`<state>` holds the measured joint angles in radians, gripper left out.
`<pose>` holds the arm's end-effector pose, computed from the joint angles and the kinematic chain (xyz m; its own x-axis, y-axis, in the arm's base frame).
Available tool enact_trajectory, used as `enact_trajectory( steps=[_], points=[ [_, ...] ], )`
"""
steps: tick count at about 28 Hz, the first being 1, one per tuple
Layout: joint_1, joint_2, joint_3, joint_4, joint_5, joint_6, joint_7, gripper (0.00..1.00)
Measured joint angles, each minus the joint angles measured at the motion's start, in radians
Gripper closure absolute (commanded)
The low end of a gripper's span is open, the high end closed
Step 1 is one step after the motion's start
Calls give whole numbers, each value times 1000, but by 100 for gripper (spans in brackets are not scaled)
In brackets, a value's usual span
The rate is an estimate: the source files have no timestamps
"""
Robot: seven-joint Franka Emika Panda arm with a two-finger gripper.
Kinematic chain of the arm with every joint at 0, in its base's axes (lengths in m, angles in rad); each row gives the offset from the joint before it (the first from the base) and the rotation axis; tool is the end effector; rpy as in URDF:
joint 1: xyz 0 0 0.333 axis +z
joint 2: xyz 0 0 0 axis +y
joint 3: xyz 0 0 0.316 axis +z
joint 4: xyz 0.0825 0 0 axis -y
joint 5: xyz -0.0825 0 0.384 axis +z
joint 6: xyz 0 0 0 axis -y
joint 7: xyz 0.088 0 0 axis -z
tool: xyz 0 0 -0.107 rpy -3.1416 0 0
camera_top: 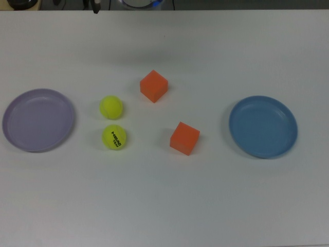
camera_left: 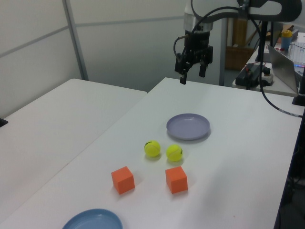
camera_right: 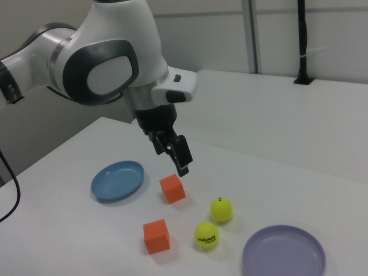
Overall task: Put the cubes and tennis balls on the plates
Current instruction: 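Move the open gripper down toward the orange cube near the balls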
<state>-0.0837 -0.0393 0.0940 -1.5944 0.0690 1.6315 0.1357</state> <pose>0.5485 0.0137 0.6407 0.9894 -0.1287 0.0665 -0.1237 -0.9895 -0.0749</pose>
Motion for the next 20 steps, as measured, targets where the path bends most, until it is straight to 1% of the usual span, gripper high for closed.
enact_trajectory(
  steps=[2, 4, 5, 9, 12, 16, 20],
  points=[
    [1, -1, 1, 0, 0, -9, -17, 0],
    [1, -2, 2, -1, 3, -9, -92, 0],
    [2, -4, 2, -3, 11, -9, -143, 0],
    [2, -13, 2, -5, 58, -9, -259, 0],
    [3, -25, 4, -14, 80, -9, -334, 0],
    [8, -42, 9, -51, 85, -9, -423, 0],
    [18, -54, 29, -109, 85, -5, -505, 0]
  ],
)
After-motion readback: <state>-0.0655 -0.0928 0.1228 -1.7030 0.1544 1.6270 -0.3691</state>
